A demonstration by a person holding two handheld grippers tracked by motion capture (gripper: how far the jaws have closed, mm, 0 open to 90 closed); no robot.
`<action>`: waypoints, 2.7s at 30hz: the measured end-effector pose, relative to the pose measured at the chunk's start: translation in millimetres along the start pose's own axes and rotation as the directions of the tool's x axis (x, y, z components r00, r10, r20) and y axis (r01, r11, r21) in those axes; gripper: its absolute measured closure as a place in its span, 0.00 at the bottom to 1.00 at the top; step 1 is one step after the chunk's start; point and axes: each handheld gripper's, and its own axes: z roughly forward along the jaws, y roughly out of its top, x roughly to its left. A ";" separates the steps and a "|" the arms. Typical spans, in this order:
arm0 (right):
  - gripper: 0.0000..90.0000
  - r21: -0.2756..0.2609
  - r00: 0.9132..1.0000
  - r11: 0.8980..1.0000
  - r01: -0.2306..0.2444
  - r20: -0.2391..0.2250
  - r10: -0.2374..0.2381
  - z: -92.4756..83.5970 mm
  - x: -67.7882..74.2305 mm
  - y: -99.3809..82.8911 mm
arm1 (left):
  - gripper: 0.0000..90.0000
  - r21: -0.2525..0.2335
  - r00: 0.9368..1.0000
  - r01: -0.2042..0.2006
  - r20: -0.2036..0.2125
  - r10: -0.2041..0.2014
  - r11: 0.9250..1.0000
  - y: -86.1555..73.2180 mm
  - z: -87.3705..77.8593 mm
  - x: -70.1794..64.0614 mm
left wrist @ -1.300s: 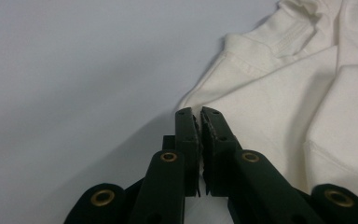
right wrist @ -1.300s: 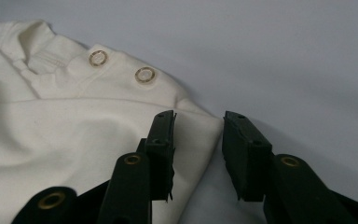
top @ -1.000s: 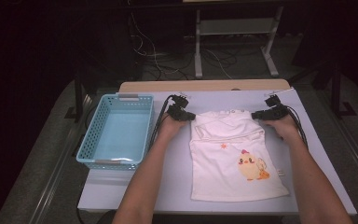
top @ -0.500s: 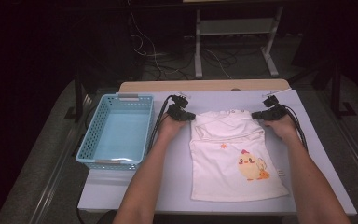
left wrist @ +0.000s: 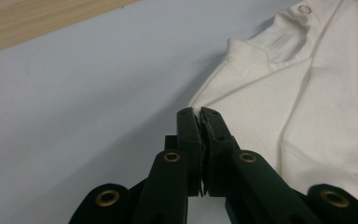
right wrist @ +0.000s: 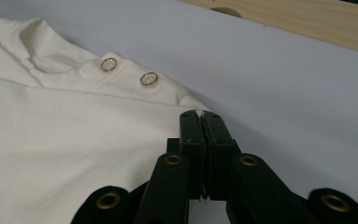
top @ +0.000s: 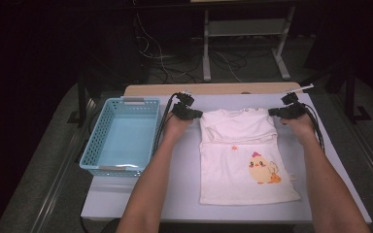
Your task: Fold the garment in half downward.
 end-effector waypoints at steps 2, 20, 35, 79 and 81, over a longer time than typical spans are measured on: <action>0.97 -0.005 1.000 1.000 -0.001 -0.004 0.001 -1.6 -0.5 -1.8 | 0.96 -0.001 1.000 0.006 -0.001 -0.006 1.000 -0.8 -0.6 -0.5; 0.96 -0.028 0.999 0.999 0.039 -0.022 -0.039 -30.5 9.7 -9.4 | 0.96 -0.019 1.000 -0.024 -0.002 0.024 1.000 -1.1 -29.8 -23.4; 0.96 -0.073 0.996 0.995 0.066 -0.062 -0.071 -62.2 21.7 -20.7 | 0.96 -0.071 0.998 -0.024 0.060 0.029 0.997 -13.4 -62.3 -42.7; 0.96 -0.131 0.974 0.980 0.150 -0.151 -0.169 -139.2 72.1 -94.9 | 0.96 -0.097 0.969 -0.125 0.202 0.143 0.987 -85.8 -124.6 -107.9; 0.96 -0.128 0.974 0.981 0.148 -0.156 -0.167 -140.2 73.2 -98.6 | 0.96 -0.093 0.966 -0.131 0.211 0.148 0.987 -89.6 -125.7 -110.7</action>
